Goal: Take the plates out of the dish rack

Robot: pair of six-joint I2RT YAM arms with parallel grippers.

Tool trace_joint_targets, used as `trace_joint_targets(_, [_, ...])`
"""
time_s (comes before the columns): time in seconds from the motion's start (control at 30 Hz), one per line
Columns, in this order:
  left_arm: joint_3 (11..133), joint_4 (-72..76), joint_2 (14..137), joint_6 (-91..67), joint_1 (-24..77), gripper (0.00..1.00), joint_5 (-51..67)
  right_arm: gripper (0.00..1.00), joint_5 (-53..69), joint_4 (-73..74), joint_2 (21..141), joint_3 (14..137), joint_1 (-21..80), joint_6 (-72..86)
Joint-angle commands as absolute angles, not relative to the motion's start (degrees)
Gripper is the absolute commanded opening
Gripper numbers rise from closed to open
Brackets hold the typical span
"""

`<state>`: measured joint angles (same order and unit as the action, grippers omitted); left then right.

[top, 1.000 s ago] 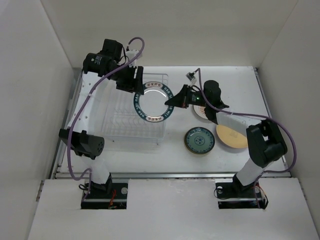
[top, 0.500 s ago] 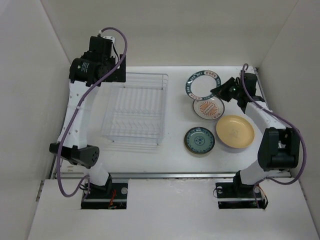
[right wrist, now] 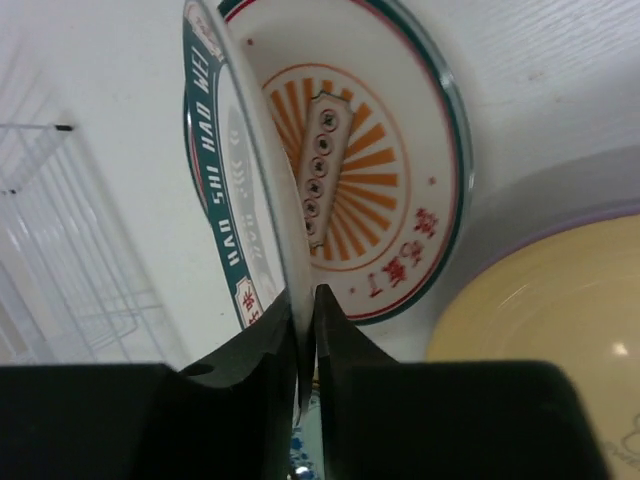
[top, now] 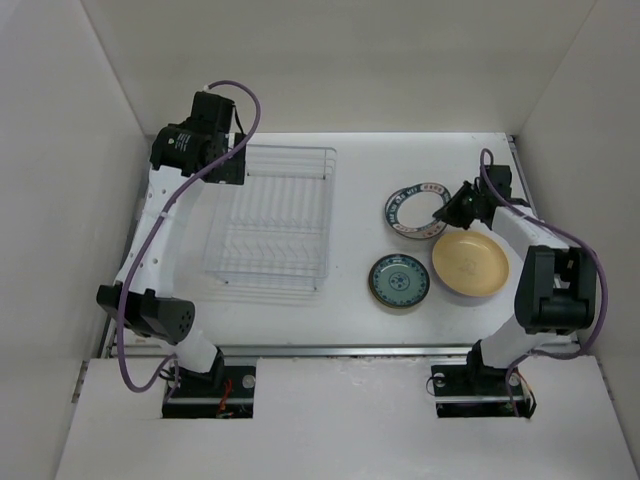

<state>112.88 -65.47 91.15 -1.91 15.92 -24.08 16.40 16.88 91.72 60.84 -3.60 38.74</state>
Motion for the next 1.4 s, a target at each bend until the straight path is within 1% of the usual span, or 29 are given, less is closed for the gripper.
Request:
trace_joint_targets(0.0, [113.6,-64.5,89.6,-1.1,15.9,1.00,-25.0,0.21,14.7,17.3,92.8,60.8,-4.7,35.9])
trace_joint_targets(0.03, [113.6,-64.5,89.6,-1.1,15.9,1.00,-24.4,0.32,15.2,17.8,93.5,60.8,-4.7,35.2])
trace_joint_targets(0.07, [114.2,-64.5,90.2,-1.1,15.9,1.00,-24.4,0.45,15.2,19.0,93.5,62.0,-4.7,34.4])
trace_joint_targets(0.1, [114.2,-65.0,90.2,-1.1,15.9,1.00,-24.4,0.69,15.2,19.9,94.1,62.1,-4.7,32.9])
trace_joint_targets(0.13, [114.2,-65.0,90.2,-1.1,15.9,1.00,-24.4,0.76,15.2,20.6,94.1,62.9,-4.7,32.2])
trace_joint_targets(0.2, [114.2,-65.0,90.2,-0.5,15.9,1.00,-23.9,0.81,14.5,23.2,94.1,64.5,-4.7,30.8])
trace_joint_targets(0.23, [114.2,-65.0,90.2,-0.5,15.9,1.00,-23.9,0.83,14.0,24.1,94.1,65.1,-4.7,29.5])
trace_joint_targets(0.43, [114.2,-65.0,90.2,0.0,15.9,1.00,-24.4,0.84,8.4,31.5,96.4,70.7,-3.5,24.4])
trace_joint_targets(0.63, [113.1,-65.0,89.0,0.0,15.9,1.00,-26.4,0.84,7.8,33.9,96.3,73.6,-2.3,23.0])
trace_joint_targets(0.73, [112.0,-64.4,87.7,0.0,15.9,1.00,-29.7,0.84,7.3,33.9,89.8,73.0,-2.3,23.0])
trace_joint_targets(0.8, [110.4,-63.8,87.0,-0.6,15.9,1.00,-32.2,0.84,4.1,35.6,81.8,72.4,-2.3,23.0])
trace_joint_targets(0.83, [109.2,-63.0,86.1,-0.6,15.9,1.00,-36.6,0.85,2.2,36.5,78.7,72.4,-2.3,23.5])
trace_joint_targets(0.87, [107.5,-62.2,85.3,-1.5,15.9,1.00,-39.6,0.90,-3.6,39.0,75.7,73.4,-2.3,24.1])
trace_joint_targets(0.9, [105.3,-61.1,83.7,-2.0,15.4,1.00,-43.2,0.93,-7.5,40.5,70.1,74.0,-2.3,24.8])
trace_joint_targets(0.93, [100.5,-58.5,82.8,-2.5,15.4,1.00,-49.8,0.99,-11.6,42.2,67.4,74.7,-2.3,26.0])
trace_joint_targets(0.97, [98.5,-57.7,82.0,-3.7,14.2,1.00,-51.7,0.99,-18.6,44.2,65.2,75.8,-2.3,26.0])
trace_joint_targets(1.0, [97.1,-57.7,81.5,-4.7,13.1,1.00,-52.7,0.99,-22.0,48.4,61.0,78.4,-2.3,26.0])
trace_joint_targets(1.07, [95.5,-59.6,80.9,-8.8,9.1,1.00,-51.6,0.99,-28.1,52.3,57.2,81.1,-2.3,26.0])
trace_joint_targets(1.1, [94.7,-60.2,80.9,-9.7,6.5,1.00,-49.8,0.99,-33.7,55.2,53.6,83.6,-2.3,26.0])
trace_joint_targets(1.2, [94.1,-60.7,80.9,-11.2,4.9,1.00,-49.0,0.99,-41.6,56.9,47.9,86.6,-2.3,26.5])
trace_joint_targets(1.23, [94.7,-60.7,80.4,-11.2,4.9,1.00,-49.0,0.99,-42.7,57.4,44.5,88.6,-2.3,26.5])
trace_joint_targets(1.37, [97.6,-62.1,80.4,-11.7,4.9,1.00,-47.2,0.99,-43.5,56.0,36.9,91.1,-2.3,26.5])
